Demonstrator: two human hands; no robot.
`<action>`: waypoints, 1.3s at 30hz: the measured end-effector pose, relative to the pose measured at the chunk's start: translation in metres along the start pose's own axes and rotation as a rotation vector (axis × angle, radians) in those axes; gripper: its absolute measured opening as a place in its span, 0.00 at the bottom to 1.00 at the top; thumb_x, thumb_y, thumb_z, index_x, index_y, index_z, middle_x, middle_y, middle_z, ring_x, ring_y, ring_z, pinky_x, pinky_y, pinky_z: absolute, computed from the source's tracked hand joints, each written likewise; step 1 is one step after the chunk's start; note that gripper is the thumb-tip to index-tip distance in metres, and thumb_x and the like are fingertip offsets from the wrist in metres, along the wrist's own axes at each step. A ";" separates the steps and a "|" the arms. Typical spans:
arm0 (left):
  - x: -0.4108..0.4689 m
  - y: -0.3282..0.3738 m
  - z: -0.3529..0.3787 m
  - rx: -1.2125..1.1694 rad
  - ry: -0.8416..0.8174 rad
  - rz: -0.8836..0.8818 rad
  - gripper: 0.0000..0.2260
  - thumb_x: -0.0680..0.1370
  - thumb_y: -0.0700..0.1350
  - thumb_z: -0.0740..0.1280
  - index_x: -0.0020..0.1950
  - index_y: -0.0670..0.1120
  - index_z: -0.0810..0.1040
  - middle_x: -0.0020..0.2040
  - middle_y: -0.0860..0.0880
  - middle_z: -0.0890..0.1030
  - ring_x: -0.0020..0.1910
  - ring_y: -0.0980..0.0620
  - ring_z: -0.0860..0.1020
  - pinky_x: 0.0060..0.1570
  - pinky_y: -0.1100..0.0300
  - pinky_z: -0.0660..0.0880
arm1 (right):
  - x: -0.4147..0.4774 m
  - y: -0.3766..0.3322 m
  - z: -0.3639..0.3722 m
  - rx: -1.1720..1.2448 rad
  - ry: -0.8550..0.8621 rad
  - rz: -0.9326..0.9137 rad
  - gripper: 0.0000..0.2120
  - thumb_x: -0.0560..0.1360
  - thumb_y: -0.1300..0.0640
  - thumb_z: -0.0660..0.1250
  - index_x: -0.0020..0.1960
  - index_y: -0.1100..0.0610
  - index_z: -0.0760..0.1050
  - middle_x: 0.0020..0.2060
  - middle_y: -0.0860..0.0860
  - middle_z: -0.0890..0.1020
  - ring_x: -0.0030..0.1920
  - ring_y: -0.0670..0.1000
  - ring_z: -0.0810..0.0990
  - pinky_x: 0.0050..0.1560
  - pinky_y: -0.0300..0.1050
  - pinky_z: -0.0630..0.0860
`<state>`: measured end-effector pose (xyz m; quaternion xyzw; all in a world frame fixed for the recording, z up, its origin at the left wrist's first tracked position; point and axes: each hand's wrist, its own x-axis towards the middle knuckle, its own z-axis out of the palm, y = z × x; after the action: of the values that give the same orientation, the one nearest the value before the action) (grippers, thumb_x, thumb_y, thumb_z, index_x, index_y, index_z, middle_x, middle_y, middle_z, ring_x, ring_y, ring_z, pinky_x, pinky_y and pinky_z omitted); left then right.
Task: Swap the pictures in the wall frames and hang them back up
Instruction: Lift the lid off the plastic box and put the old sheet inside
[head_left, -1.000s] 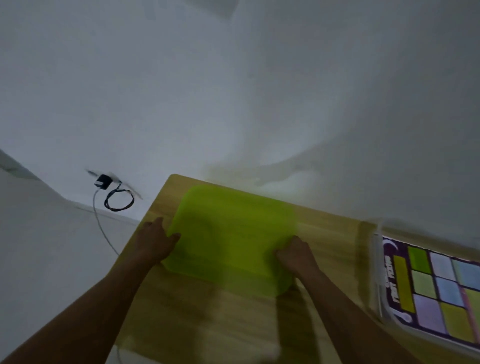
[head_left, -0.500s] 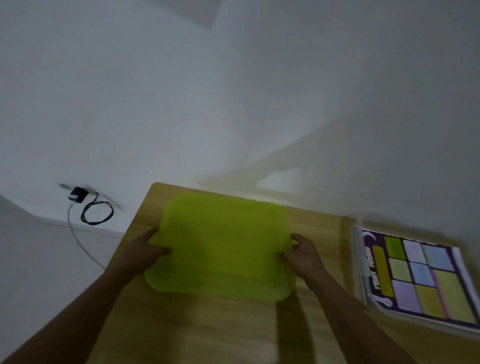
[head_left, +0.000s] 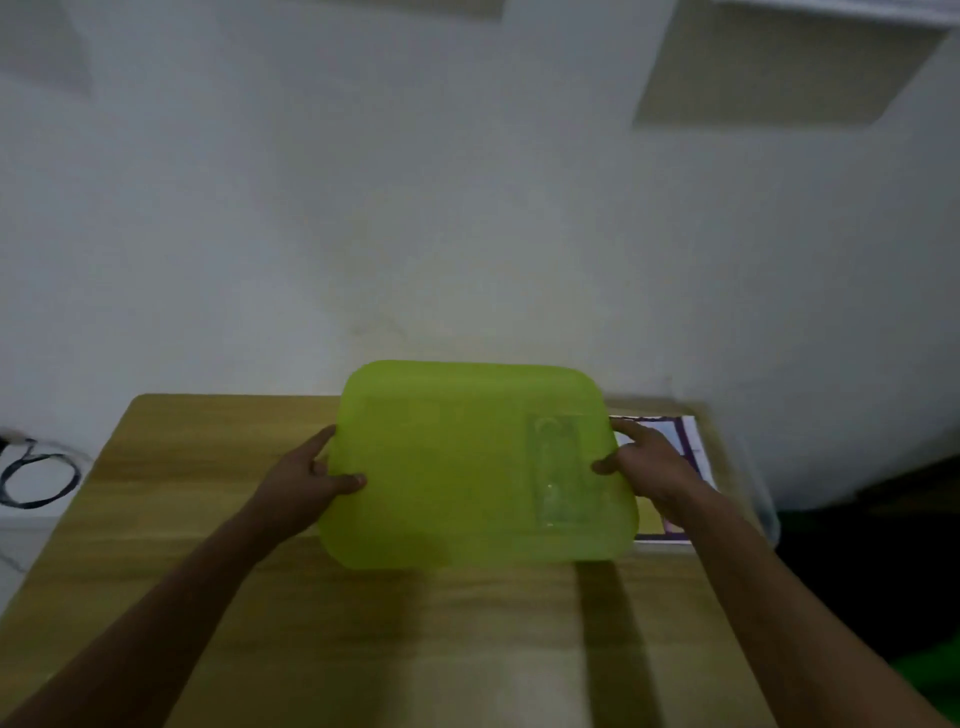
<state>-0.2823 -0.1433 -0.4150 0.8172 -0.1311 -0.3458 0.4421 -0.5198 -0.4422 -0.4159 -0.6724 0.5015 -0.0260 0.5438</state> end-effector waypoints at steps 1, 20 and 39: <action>-0.003 0.007 0.022 -0.002 0.000 0.006 0.41 0.65 0.40 0.79 0.75 0.49 0.66 0.50 0.35 0.82 0.37 0.51 0.80 0.44 0.51 0.77 | 0.003 0.008 -0.021 -0.014 0.011 0.008 0.31 0.68 0.71 0.70 0.66 0.48 0.74 0.53 0.53 0.83 0.53 0.57 0.82 0.57 0.58 0.79; 0.022 0.039 0.260 0.278 0.132 0.127 0.30 0.68 0.40 0.76 0.70 0.44 0.72 0.60 0.38 0.75 0.64 0.41 0.71 0.59 0.53 0.71 | 0.083 0.140 -0.179 -0.155 0.149 0.010 0.40 0.66 0.43 0.76 0.73 0.54 0.68 0.60 0.60 0.80 0.55 0.59 0.82 0.58 0.57 0.79; 0.037 0.047 0.282 0.545 0.185 0.117 0.39 0.74 0.59 0.70 0.77 0.43 0.58 0.72 0.42 0.71 0.69 0.40 0.70 0.64 0.51 0.67 | 0.110 0.138 -0.174 -0.322 0.133 -0.083 0.38 0.79 0.45 0.66 0.81 0.58 0.52 0.76 0.56 0.65 0.74 0.57 0.67 0.70 0.49 0.65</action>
<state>-0.4436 -0.3679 -0.4977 0.9250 -0.2249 -0.1957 0.2355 -0.6559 -0.6292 -0.5054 -0.7678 0.5057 -0.0120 0.3931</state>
